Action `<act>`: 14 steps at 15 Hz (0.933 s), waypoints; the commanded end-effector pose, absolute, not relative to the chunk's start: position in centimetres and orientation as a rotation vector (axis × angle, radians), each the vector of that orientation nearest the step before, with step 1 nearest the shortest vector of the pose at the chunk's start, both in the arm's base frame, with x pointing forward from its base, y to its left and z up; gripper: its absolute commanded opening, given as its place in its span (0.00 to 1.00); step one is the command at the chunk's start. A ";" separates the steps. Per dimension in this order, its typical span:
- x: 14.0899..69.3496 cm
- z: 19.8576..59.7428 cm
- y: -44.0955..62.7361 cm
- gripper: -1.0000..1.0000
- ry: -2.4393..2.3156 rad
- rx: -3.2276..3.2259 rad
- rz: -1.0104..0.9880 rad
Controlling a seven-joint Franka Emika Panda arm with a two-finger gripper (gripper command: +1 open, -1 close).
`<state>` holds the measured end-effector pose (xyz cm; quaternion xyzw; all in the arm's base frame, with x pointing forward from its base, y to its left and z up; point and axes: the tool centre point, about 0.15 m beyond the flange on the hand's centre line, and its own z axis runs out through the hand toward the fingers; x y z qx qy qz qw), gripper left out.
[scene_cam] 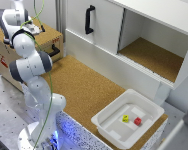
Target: Push down the green button to turn on the green light
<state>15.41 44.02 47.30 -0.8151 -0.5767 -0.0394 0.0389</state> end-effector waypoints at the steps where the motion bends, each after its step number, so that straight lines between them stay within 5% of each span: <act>1: 15.9 45.7 45.1 0.00 -1.713 -2.506 -0.118; 7: 17.6 42.0 45.0 0.00 -1.718 -2.522 -0.059; 14: 15.2 53.0 46.4 0.00 -1.810 -2.467 -0.260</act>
